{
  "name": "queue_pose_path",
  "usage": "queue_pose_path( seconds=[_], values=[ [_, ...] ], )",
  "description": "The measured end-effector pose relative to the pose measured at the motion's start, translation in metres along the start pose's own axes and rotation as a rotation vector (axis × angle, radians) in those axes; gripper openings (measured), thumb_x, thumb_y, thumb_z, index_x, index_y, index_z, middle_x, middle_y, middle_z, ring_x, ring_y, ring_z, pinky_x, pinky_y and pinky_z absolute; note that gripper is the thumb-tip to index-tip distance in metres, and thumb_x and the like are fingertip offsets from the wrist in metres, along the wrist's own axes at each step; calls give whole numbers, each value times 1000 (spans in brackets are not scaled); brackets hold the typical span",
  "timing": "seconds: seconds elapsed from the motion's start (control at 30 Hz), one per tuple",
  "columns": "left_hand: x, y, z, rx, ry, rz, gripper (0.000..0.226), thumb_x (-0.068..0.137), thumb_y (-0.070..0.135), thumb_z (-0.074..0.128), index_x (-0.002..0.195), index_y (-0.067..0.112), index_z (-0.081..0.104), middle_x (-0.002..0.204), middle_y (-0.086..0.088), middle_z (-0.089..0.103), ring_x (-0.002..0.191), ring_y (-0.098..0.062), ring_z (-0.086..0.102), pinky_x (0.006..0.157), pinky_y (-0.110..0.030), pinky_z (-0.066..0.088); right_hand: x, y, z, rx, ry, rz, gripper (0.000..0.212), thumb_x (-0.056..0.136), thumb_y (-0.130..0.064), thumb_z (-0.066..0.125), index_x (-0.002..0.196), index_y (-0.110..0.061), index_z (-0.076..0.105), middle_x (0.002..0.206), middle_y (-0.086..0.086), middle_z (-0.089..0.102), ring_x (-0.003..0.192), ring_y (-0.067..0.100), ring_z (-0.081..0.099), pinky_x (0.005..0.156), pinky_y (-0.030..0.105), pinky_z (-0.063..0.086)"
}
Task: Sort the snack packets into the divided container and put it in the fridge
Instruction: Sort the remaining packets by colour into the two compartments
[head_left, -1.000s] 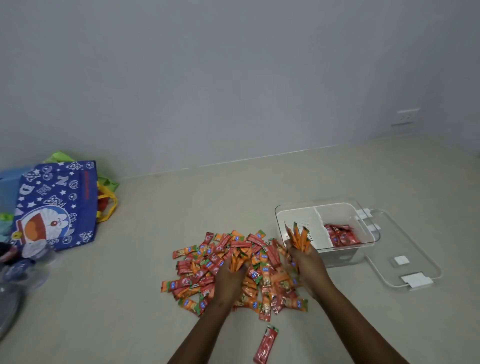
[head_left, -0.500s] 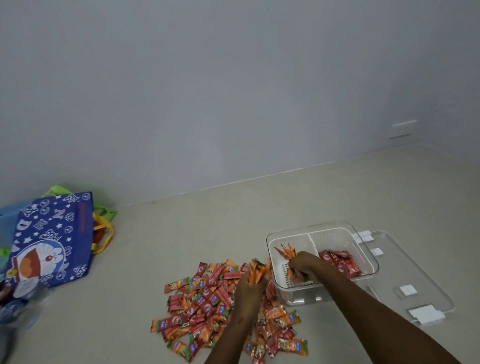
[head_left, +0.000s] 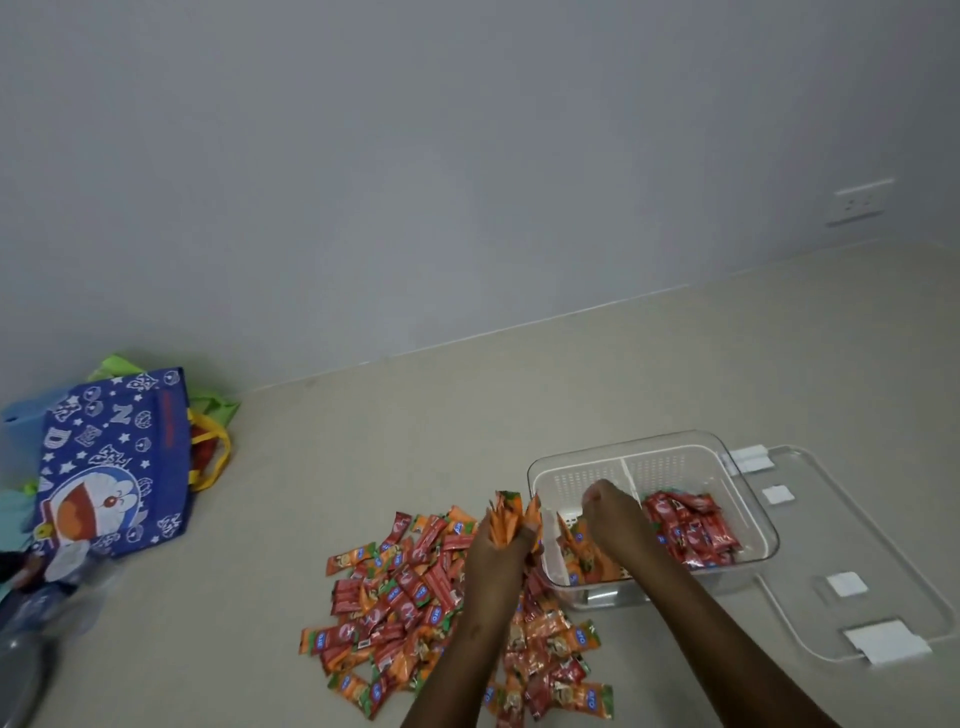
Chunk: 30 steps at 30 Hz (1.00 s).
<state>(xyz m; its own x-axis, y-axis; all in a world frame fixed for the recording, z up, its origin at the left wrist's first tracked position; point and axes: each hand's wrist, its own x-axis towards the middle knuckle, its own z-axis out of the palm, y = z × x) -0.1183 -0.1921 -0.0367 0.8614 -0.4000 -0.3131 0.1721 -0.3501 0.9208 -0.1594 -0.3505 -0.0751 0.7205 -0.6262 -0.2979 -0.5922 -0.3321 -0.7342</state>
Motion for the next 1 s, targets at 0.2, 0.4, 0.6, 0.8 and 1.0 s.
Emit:
queue_pose_path(
  seconds=[0.2, 0.4, 0.6, 0.8, 1.0],
  values=[
    [47, 16, 61, 142, -200, -181, 11, 88, 17, 62, 80, 10, 64, 71, -10, 66, 60, -22, 61, 66, -35, 55, -35, 18, -39, 594, 348, -65, 9, 94, -14, 51, 94, -23, 55, 91, -4, 66, 83, 10, 67, 71, 28, 51],
    [82, -15, 101, 459, -312, -314, 17, 85, 9, 61, 68, 8, 55, 61, -8, 57, 51, -19, 57, 59, -30, 53, -53, 44, -51, 683, 324, -25, 10, 91, -14, 59, 92, -23, 56, 96, 3, 67, 89, 18, 65, 79, 35, 53],
    [75, -10, 97, 667, -397, -99, 33, 82, 21, 68, 111, 12, 54, 112, -11, 66, 88, -23, 68, 71, -34, 56, -71, 59, -42, 713, 272, -51, 13, 90, -13, 61, 98, -22, 56, 98, 2, 65, 92, 18, 66, 74, 25, 50],
    [12, -3, 33, 426, -186, 310, 13, 93, 19, 57, 103, 24, 64, 97, 8, 68, 84, -3, 65, 68, -18, 53, -92, 44, -25, 693, 167, -122, 14, 88, -13, 65, 98, -22, 61, 96, -3, 67, 89, 9, 66, 76, 22, 49],
    [-32, -54, -37, 317, -51, 263, 11, 93, 17, 60, 97, 25, 65, 85, 13, 66, 78, 3, 61, 64, -8, 46, -112, 38, 21, 474, -79, -136, 5, 86, -14, 66, 89, -19, 65, 87, -1, 69, 83, 13, 67, 69, 21, 51]
  ],
)
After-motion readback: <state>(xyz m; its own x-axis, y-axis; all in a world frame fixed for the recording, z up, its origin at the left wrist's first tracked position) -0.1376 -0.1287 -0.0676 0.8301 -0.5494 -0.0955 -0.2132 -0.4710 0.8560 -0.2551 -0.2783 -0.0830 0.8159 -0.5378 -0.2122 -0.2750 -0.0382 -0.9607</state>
